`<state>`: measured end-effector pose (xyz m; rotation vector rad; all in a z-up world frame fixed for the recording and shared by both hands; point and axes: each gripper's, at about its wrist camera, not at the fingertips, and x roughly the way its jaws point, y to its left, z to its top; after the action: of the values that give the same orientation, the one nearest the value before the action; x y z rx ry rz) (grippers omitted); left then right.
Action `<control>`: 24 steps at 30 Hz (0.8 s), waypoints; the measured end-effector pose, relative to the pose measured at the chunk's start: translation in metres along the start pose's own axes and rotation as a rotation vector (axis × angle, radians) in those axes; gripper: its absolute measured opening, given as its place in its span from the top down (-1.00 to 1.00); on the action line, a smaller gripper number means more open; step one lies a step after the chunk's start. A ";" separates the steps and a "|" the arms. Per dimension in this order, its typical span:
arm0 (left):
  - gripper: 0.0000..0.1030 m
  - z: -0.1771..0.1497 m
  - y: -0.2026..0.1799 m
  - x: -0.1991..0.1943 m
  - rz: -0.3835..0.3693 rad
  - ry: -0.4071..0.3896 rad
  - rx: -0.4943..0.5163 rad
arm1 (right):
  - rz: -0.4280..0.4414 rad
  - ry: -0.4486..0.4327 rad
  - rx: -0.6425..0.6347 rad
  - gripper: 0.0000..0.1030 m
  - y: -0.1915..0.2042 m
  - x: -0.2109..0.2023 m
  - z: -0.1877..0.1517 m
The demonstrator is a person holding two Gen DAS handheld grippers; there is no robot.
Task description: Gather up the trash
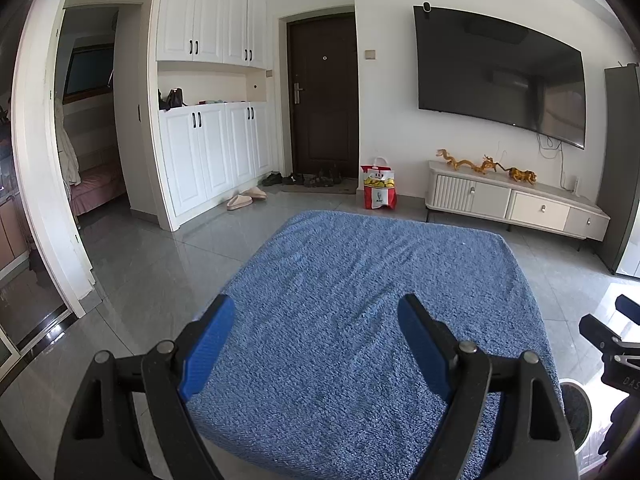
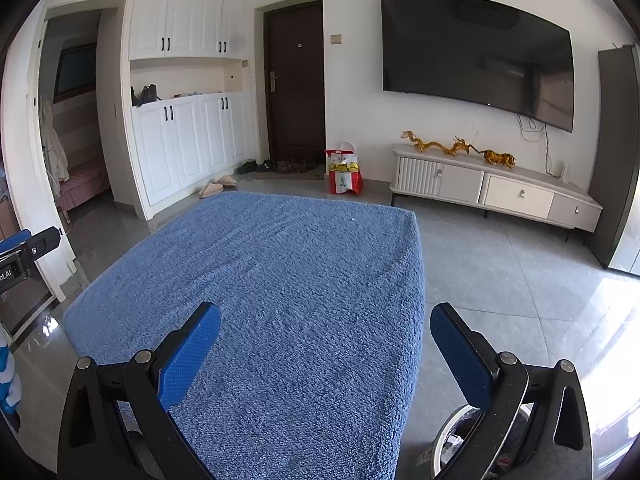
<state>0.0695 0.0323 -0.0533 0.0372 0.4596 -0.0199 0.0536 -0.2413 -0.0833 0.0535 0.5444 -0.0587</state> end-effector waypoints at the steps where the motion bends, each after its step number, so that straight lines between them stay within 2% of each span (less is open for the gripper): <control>1: -0.61 0.000 0.000 0.000 0.000 -0.001 0.001 | 0.000 0.001 0.002 -1.00 0.000 0.000 0.000; 24: -0.61 -0.001 -0.005 0.010 -0.027 0.017 0.015 | -0.007 0.008 0.016 -1.00 -0.008 0.007 -0.001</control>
<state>0.0778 0.0273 -0.0593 0.0456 0.4773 -0.0493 0.0579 -0.2498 -0.0883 0.0675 0.5526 -0.0697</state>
